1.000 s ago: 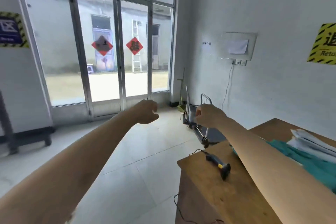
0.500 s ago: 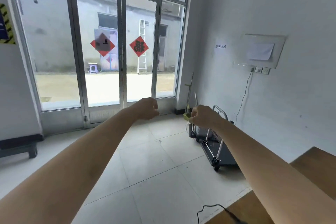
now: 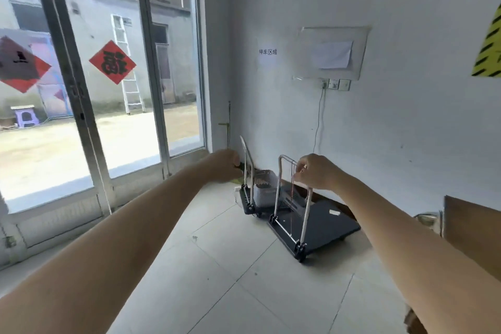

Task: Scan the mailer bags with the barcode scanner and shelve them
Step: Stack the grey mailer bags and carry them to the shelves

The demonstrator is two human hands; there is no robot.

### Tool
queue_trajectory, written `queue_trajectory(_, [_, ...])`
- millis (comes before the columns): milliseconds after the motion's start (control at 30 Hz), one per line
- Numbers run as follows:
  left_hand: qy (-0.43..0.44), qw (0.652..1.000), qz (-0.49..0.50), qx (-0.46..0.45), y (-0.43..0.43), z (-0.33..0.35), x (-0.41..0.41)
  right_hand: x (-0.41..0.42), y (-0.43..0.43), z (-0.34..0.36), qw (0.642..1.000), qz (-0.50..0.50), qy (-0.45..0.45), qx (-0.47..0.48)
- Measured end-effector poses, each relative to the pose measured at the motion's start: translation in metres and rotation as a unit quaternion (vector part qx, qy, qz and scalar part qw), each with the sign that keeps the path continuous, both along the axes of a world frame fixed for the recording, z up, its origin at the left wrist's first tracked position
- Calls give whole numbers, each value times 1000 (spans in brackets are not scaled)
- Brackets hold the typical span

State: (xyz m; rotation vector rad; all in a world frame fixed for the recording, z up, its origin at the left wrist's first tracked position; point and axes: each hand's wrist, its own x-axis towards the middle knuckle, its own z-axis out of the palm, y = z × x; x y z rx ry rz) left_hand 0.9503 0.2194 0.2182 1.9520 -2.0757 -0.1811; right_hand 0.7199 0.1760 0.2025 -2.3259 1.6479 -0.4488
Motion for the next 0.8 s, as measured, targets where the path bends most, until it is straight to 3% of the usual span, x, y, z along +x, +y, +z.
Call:
queue_trajectory(167, [21,997,-73,15,-134,-3,1,-17,-76,7,993,-112,16,23])
queue_trajectory(333, [43,979,-197,16,-253,-15,-64,-66,-143,-3,973,-215,79,31])
queue_trajectory(633, [55,911,-405,49,-409,-26,-261,-208,-220,-4,915,-393,63,63])
queue_trajectory(800, [24,844,-530,74,-448,-39,-375,-269,-211,-13,864,-491,10,108])
